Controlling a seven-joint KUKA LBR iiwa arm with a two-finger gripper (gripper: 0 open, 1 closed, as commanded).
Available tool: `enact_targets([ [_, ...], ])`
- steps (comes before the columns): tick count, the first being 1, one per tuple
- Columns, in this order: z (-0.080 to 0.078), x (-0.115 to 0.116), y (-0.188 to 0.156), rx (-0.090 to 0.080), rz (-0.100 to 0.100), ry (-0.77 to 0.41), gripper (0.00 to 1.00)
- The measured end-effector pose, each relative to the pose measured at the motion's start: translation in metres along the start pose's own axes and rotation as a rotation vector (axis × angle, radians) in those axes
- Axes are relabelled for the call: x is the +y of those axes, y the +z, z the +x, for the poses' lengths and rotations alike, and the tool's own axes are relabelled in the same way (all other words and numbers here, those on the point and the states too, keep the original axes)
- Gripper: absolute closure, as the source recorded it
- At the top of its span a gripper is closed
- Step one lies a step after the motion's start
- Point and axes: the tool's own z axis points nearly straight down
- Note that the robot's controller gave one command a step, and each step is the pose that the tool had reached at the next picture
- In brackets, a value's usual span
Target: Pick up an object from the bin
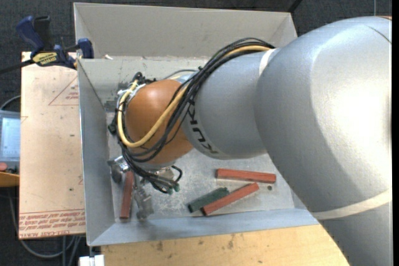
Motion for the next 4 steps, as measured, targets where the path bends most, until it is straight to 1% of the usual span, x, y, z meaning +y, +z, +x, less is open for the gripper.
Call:
enact_targets([
  [1, 0.019, 0.003, -0.033, -0.005, 0.001, -0.331, 0.00],
  [2, 0.000, 0.006, -0.033, -0.008, 0.002, -0.523, 0.00],
  [3, -0.007, -0.006, -0.002, -0.002, 0.004, -0.744, 0.00],
  [4, -0.008, -0.006, -0.002, -0.003, 0.002, -0.740, 0.00],
])
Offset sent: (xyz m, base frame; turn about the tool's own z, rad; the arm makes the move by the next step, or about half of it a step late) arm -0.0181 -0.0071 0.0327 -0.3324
